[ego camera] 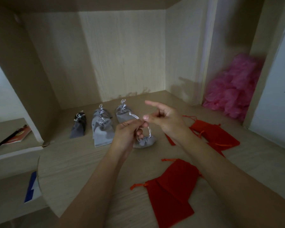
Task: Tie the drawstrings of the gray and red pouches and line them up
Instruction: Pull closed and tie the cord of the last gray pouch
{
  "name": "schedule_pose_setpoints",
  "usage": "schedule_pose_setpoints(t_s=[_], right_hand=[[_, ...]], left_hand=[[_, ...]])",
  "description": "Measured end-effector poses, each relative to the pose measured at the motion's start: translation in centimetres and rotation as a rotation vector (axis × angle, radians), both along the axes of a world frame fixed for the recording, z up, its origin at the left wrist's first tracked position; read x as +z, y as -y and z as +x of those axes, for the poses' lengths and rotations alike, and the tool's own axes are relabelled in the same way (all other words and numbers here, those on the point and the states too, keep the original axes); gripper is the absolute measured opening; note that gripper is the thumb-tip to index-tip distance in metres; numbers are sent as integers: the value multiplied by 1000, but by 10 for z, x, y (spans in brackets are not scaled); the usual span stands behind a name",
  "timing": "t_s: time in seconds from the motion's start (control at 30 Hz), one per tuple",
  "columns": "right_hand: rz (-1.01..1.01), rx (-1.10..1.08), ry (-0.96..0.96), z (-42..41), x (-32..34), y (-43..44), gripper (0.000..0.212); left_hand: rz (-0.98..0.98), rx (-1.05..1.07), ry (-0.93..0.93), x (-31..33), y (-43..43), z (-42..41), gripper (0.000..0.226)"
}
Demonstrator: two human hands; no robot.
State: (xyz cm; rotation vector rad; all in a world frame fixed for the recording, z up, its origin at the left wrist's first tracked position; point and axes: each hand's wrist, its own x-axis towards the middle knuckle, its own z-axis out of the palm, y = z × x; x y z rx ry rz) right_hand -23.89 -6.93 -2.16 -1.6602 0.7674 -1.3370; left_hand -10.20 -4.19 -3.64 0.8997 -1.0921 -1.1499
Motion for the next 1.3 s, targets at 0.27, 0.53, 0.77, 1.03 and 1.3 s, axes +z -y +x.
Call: schedule_pose_setpoints(t_s=[0.27,0.53,0.77,1.03,1.3], right_hand=[[29,3,-322,0,-10,3,36],[84,-24,-198,-7,-9,7,12],[130,-42,-48,-8,-1,-1,35],[326,-13,-64,-1,-7,-3,29],[696,68,375,2,-4,3,23]], left_hand=[[-67,-124,-128,2,4,7,20],[-162,-44,49,2,1,8,10],[-355,352,373,-4,2,6,11],[-471,352,416,-8,1,6,8],[-270,137,162,-6,2,-3,13]])
